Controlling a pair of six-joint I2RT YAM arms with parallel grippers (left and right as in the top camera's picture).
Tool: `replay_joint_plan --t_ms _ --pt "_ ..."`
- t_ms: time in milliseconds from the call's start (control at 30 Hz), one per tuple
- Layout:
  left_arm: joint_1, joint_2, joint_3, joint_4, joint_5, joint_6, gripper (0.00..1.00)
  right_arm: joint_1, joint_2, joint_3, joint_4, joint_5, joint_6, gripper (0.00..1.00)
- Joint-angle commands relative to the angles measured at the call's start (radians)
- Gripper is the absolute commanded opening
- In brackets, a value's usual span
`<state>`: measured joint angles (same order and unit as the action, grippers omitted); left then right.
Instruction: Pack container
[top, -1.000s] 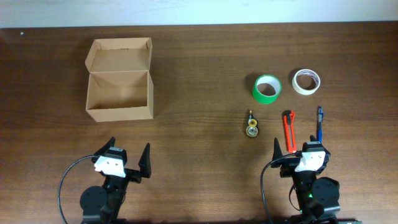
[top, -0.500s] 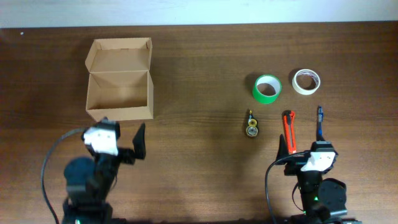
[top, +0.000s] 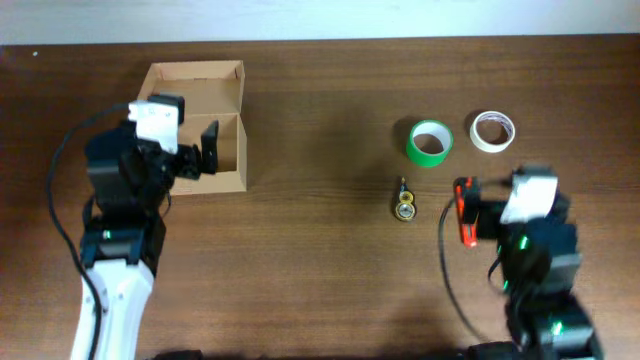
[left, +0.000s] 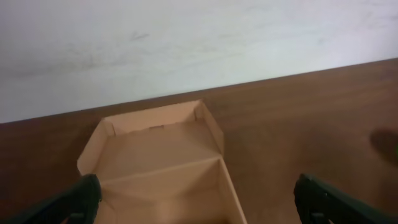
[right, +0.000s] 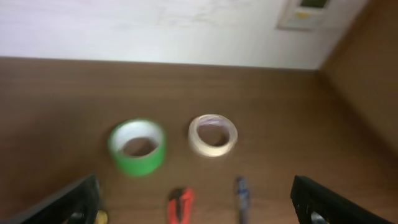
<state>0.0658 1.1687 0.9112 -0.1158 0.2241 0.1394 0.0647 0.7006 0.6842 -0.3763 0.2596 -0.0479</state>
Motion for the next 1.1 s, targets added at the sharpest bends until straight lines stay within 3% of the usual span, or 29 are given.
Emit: replay_joint_plan --t_ms 0,200,433,1067 --pt "0.015 0.045 0.041 0.041 0.023 0.024 0.99 -0.098 0.171 0.185 -0.064 0.011 -0.029 0.99" --pt "0.019 0.054 0.041 0.081 0.016 0.024 1.00 -0.360 0.430 0.497 -0.216 -0.212 0.044 0.99" --pt "0.019 0.075 0.041 0.021 -0.003 0.084 1.00 -0.571 0.553 0.626 -0.272 -0.321 0.095 0.99" --pt "0.019 0.163 0.102 -0.064 0.007 0.066 0.99 -0.589 0.727 0.626 -0.389 -0.339 0.094 0.99"
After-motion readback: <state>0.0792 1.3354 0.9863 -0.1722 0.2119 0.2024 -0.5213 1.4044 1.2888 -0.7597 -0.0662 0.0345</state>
